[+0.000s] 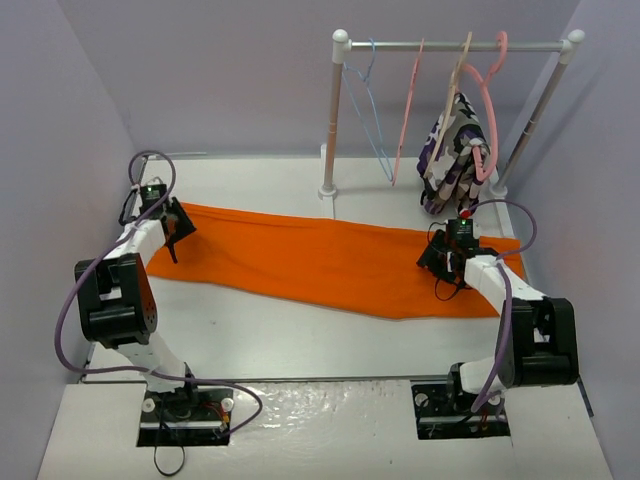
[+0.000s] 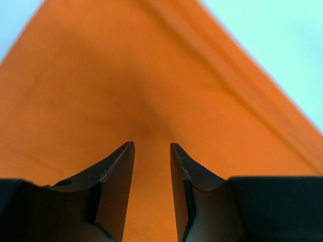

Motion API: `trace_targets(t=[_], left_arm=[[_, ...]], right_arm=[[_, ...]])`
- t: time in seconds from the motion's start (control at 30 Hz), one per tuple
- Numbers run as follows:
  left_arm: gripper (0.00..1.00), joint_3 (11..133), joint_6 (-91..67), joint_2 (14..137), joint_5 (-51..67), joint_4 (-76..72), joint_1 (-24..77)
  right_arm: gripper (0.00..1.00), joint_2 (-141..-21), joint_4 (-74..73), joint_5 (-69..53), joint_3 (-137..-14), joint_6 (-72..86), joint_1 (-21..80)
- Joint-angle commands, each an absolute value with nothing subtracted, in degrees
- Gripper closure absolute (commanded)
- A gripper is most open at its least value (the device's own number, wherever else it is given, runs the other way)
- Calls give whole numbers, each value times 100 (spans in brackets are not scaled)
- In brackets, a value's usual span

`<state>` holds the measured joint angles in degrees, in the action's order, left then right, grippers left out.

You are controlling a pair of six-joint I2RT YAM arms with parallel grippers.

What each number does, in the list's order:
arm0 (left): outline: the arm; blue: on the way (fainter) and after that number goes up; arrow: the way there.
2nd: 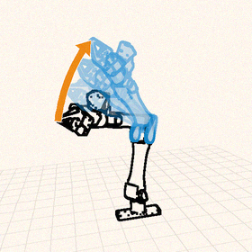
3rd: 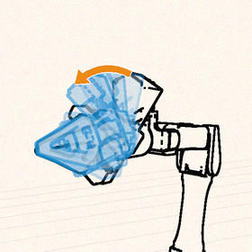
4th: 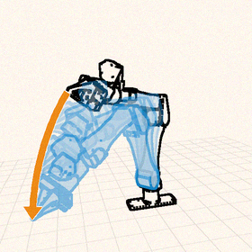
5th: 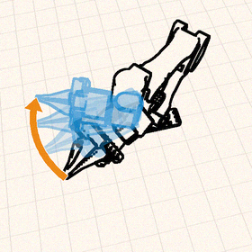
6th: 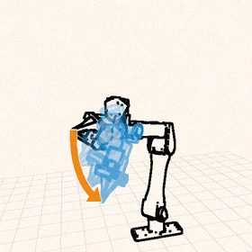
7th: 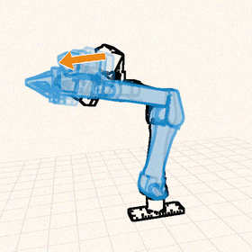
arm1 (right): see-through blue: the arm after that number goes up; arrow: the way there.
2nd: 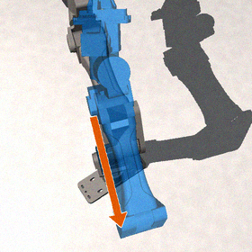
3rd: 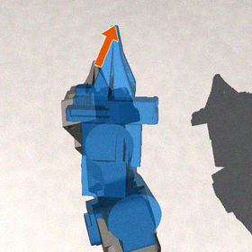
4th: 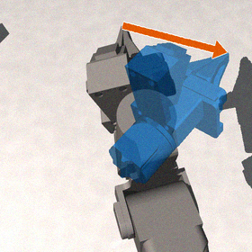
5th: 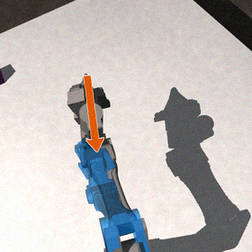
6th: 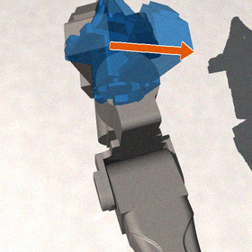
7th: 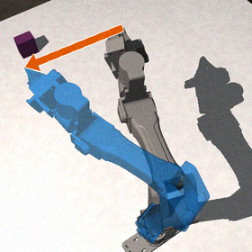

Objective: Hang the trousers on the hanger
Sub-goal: Fold the trousers at the center of the board.

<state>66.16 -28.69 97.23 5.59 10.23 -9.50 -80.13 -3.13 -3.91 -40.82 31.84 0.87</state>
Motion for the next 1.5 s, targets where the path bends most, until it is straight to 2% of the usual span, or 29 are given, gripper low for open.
trace_targets(t=[0.0,0.27,0.33,0.53,0.73,0.8,0.83,0.93,1.0,1.13,1.2,1.33,1.47], left_arm=[[69,6335,-2872,10034,242,1374,-1048],[71,6189,-3092,10337,-392,2290,-1300],[74,6121,-3151,10302,-529,2515,-1361],[74,6021,-3133,10048,-440,2735,-1578],[71,6605,-2746,9465,-331,2800,-1575],[66,6855,-2460,9263,-306,2715,-1582],[61,6941,-2267,9178,-276,2607,-1582],[34,7118,-1726,9058,-17,2360,-1691],[26,7233,-1349,9097,251,2233,-1784],[12,7499,-742,9479,1024,2111,-2083],[8,7657,-579,9833,1514,2101,-2211],[3,7945,-204,10339,2020,1940,-2308],[3,8386,273,10864,2188,2156,-2320]], right_arm=[[53,-8112,-74,-631,-3941,3275,202],[51,-8568,-375,-195,-3736,3296,28],[51,-8545,-526,-144,-3727,3255,-172],[49,-8270,-833,-45,-3841,3084,-542],[47,-7669,-1090,-141,-4306,2805,-469],[42,-7421,-1166,-265,-4494,2733,-391],[35,-7240,-1184,-326,-4562,2702,-325],[12,-6705,-1159,-561,-4641,2607,-124],[3,-6496,-1122,-691,-4664,2520,26],[0,-6134,-938,-995,-4540,2393,464],[0,-5967,-884,-1137,-4408,2327,673],[0,-5708,-767,-1329,-4121,2152,805],[0,-5689,-716,-1592,-3920,2094,820]])
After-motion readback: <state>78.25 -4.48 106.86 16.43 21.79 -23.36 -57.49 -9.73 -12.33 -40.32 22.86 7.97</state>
